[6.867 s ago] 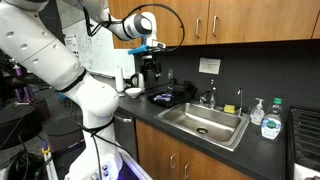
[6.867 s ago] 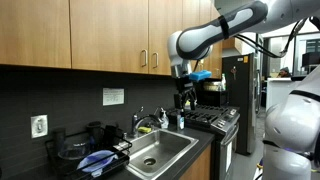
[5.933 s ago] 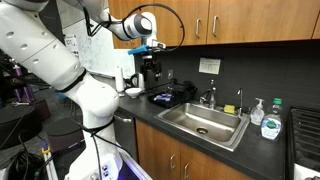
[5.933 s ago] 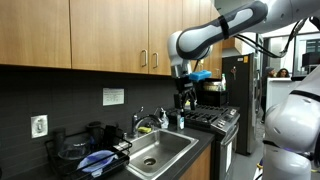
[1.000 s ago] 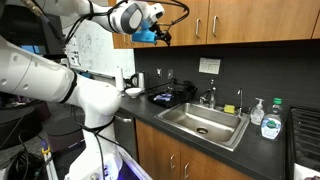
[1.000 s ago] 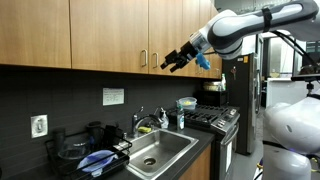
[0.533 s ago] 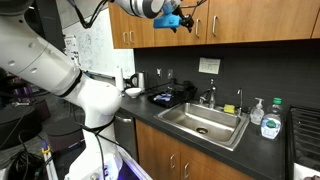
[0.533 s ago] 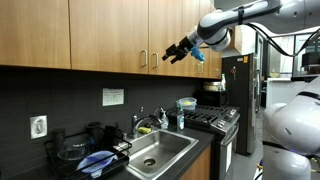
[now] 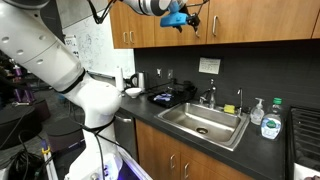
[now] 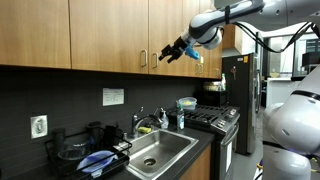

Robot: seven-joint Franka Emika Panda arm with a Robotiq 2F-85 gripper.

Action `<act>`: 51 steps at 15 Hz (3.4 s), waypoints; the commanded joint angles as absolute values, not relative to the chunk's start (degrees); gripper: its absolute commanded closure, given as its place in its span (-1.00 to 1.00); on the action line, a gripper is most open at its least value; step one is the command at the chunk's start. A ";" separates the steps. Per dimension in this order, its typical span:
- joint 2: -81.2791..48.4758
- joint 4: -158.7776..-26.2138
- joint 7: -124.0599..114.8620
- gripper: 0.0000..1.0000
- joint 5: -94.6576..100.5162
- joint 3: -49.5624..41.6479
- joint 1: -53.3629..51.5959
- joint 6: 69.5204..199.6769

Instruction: Open the top right cabinet door

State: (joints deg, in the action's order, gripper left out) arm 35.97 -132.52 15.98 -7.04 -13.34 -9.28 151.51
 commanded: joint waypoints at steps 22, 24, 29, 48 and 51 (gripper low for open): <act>29.60 -125.74 16.13 -1.00 -3.07 -10.86 -4.91 151.67; 27.52 -124.48 16.80 -1.00 -4.52 -12.19 -5.51 151.65; 22.97 -120.48 19.97 -1.00 -9.43 -14.95 -7.35 150.87; 15.23 -109.02 23.14 -1.00 -14.62 -15.68 -6.32 151.83; 13.97 -107.49 23.76 -1.00 -14.37 -15.19 -5.90 151.60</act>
